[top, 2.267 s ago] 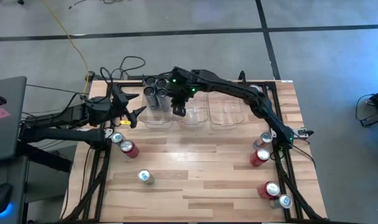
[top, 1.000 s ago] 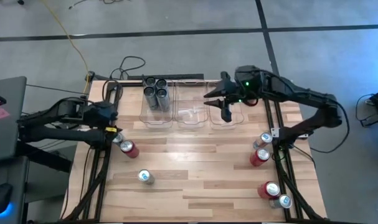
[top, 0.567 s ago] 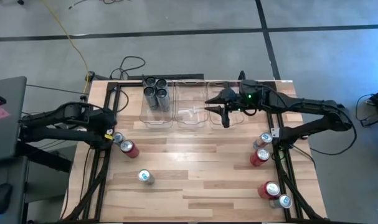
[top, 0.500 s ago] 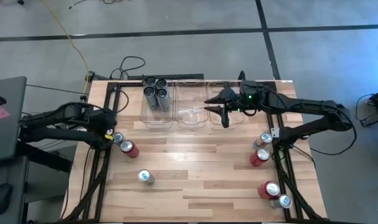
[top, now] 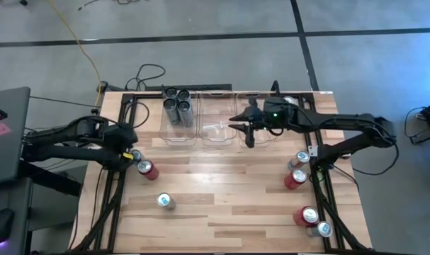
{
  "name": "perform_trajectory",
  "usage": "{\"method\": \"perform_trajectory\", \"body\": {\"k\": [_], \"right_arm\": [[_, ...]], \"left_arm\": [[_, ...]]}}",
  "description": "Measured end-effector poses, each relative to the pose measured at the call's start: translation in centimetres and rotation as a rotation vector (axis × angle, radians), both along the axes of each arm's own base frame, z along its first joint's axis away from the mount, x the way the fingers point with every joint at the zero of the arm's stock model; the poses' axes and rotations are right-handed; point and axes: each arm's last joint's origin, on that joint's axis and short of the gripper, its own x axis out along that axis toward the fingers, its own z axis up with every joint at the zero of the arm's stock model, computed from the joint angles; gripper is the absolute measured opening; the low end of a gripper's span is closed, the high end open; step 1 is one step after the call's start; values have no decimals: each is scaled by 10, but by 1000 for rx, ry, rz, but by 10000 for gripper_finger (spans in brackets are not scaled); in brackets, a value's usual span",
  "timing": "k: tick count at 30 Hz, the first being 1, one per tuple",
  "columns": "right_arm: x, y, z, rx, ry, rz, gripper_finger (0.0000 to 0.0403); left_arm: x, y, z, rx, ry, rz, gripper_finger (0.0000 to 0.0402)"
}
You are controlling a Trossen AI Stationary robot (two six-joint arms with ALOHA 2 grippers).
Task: Sort soda cans
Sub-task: Put the blue soda can into the middle transparent bin
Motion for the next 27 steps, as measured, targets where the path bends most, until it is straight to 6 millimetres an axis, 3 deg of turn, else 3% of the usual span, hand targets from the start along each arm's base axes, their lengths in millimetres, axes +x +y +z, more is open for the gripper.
{"method": "perform_trajectory", "body": {"k": [5,14,27], "right_arm": [[6,-4,-9,23,25,-15,127],[10,4,-1,-25,-46,25,127],[9,4,-4,-13,-11,22,127]], "left_arm": [[1,1,0,43,17,-18,308],[1,2,0,84,24,-81,308],[1,-3,-1,56,21,-149,308]]}}
